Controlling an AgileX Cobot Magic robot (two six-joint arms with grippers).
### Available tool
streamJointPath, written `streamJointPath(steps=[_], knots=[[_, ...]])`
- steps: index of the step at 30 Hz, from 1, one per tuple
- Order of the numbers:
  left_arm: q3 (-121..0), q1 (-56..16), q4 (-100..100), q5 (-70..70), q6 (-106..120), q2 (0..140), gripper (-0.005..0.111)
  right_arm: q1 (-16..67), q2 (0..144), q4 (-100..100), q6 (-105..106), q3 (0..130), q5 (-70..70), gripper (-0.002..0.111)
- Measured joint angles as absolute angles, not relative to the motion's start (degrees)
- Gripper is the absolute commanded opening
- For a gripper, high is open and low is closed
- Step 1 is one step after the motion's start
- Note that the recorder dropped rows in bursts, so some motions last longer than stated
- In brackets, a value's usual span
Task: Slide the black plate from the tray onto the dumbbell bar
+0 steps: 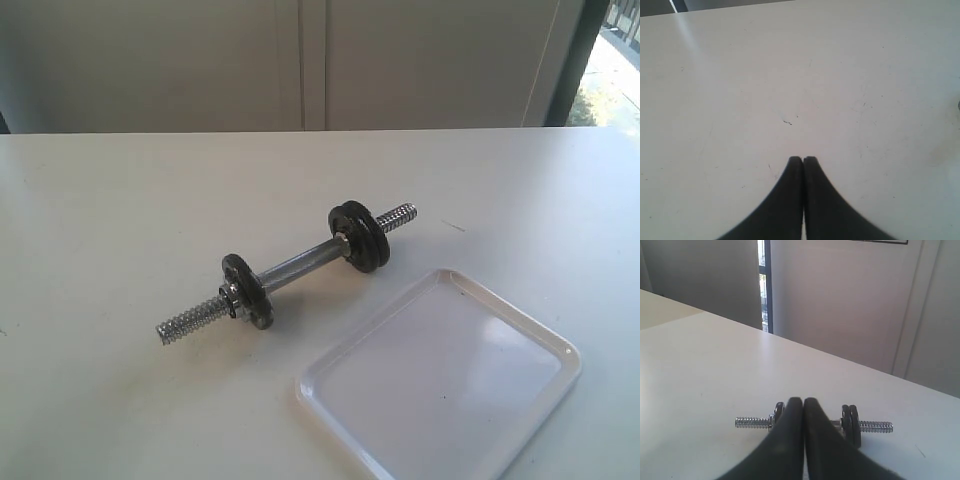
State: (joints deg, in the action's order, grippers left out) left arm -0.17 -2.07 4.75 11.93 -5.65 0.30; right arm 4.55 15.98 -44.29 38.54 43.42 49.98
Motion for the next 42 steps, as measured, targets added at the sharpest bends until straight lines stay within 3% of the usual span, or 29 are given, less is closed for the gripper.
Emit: streamJointPath(steps=[15,20,27,42], knots=[[-0.17,-2.07,4.75,11.9,-5.65,0.3,0.0,4.31,14.84,-43.98,38.54,42.72,49.98,0.0],[-0.17,-2.07,4.75,11.9,-5.65,0.3,0.0,4.31,14.06,-35.17,38.54,39.93,49.98,0.0],[-0.17,-2.07,4.75,11.9,-5.65,0.3,0.0,4.08,11.0,-16.89,38.54,32.05,49.98,0.0],[-0.17,-2.07,4.75,11.8,-5.65,0.3,0.0,4.08,1.59,-15.18,41.25,8.85,32.95,0.0]])
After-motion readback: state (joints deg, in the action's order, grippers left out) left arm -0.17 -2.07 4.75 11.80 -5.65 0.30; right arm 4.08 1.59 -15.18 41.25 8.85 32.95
